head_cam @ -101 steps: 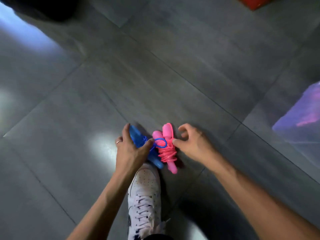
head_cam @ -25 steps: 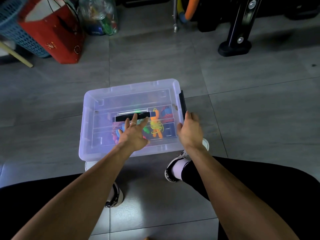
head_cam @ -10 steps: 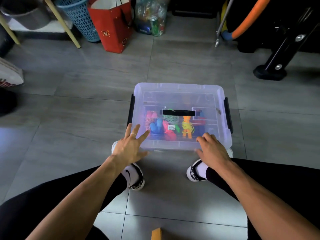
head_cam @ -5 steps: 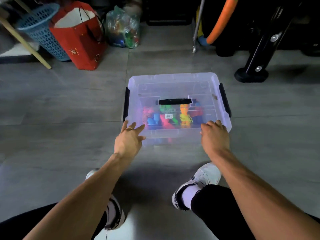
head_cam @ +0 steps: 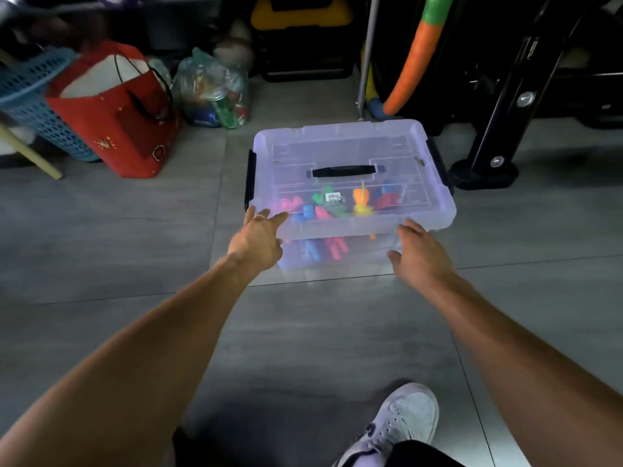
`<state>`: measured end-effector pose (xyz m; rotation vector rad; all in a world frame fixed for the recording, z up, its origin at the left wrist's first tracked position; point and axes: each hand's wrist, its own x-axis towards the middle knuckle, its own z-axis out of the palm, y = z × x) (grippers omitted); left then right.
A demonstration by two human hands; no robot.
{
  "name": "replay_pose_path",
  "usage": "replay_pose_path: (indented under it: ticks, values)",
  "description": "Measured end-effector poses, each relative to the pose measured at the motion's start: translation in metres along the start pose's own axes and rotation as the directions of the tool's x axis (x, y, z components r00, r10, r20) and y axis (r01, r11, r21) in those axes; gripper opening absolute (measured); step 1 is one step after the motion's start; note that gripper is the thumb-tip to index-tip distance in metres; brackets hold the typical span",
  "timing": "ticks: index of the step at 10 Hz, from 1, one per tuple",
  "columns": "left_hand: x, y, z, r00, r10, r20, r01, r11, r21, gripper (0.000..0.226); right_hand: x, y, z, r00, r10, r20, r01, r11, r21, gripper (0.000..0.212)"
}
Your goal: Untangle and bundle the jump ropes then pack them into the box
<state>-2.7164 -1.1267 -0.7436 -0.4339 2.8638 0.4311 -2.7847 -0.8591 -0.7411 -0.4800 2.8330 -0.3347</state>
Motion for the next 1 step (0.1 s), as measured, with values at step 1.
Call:
replay_pose_path:
  ticks: [1]
  values:
    - [-0.0062,0.0009,-0.0102,0.998,-0.013,-0.054,0.008,0.995,-0.101,0.055,-0.0009,-0.008,-0.0039,0.999,-0.032,0.007,0.032,0.997,0.069,0.032]
